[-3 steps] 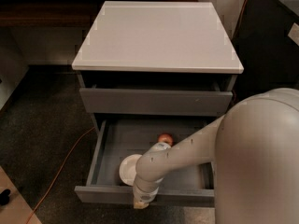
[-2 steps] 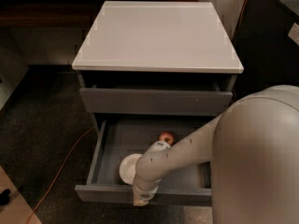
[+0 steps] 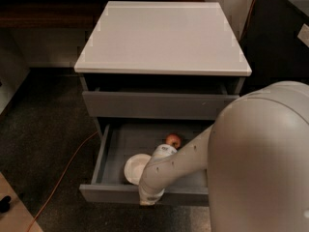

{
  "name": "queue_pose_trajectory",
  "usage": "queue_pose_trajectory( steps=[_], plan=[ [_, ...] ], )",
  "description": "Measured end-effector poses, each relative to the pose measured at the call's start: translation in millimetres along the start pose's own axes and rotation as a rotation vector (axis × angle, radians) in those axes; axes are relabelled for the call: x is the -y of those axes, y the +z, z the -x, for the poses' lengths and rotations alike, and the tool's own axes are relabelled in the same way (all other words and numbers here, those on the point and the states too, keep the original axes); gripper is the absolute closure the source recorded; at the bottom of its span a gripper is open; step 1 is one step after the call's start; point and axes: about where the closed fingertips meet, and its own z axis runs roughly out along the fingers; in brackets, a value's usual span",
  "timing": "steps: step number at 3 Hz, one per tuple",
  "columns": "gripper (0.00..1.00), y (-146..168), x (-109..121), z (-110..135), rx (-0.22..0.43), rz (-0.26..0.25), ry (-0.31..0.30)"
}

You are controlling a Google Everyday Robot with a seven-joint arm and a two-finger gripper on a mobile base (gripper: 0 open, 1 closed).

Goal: Close middle drawer

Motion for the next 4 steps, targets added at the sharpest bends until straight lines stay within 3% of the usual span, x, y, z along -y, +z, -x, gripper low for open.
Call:
queue_pose_trajectory(
  steps=[4],
  plan=[
    [1.00,9,36,-15,0.057,-0.096,-0.050]
  ],
)
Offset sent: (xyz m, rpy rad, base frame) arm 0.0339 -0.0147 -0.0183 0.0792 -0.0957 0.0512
